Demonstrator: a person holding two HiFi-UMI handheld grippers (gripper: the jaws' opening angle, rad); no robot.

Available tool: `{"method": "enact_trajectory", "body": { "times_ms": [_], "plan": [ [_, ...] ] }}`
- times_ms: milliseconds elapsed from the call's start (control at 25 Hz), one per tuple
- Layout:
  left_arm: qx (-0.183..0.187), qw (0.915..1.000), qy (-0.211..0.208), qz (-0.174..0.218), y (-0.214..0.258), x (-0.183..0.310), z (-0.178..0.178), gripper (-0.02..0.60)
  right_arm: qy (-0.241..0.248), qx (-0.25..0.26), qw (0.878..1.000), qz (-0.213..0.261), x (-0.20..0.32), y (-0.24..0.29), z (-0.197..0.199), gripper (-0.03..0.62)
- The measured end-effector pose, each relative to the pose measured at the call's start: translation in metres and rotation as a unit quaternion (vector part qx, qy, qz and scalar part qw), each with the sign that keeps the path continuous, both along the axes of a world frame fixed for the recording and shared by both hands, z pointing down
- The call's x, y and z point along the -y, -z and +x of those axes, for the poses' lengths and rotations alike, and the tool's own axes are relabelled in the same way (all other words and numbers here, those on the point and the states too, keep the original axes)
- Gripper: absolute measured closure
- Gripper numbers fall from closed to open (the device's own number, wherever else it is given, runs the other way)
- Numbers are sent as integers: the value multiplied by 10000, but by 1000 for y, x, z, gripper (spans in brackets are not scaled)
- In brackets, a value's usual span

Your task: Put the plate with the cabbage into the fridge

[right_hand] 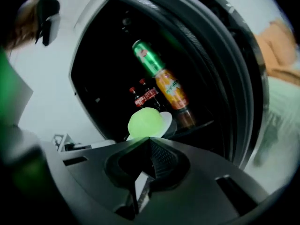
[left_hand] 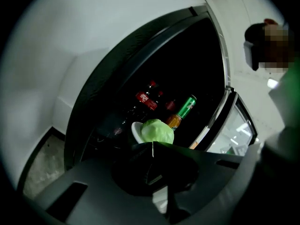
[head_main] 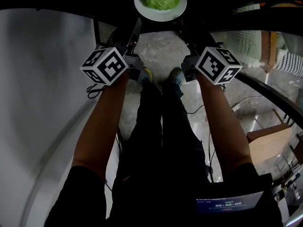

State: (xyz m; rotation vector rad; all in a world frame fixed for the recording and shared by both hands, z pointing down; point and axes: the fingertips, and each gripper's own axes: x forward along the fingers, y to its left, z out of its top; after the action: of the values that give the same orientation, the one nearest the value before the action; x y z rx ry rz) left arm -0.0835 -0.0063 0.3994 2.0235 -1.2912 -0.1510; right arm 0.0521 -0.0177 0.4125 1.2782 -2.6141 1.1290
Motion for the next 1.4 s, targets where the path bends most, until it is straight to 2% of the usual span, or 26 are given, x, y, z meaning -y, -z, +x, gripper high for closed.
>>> {"method": "enact_trajectory", "body": {
  "times_ms": [120, 200, 520, 840, 1400],
  "plan": [
    [919, 9950, -201, 343, 4, 1, 6, 577, 121, -620, 9970, 441, -1, 2, -6, 588],
    [1354, 9890, -334, 500, 5, 0, 11, 578, 162, -970, 9928, 686, -2, 4, -9, 588],
    [2461, 9608, -820, 978, 4, -6, 37, 578, 194, -1740, 9769, 1226, -4, 3, -17, 588],
    [2991, 9434, -957, 1062, -9, -7, 51, 578, 409, -1973, 9688, 1444, -9, -3, -32, 588],
    [3013, 9443, -907, 966, -15, 4, 46, 578, 435, -1967, 9685, 1462, 1, -5, -38, 588]
  ]
}}
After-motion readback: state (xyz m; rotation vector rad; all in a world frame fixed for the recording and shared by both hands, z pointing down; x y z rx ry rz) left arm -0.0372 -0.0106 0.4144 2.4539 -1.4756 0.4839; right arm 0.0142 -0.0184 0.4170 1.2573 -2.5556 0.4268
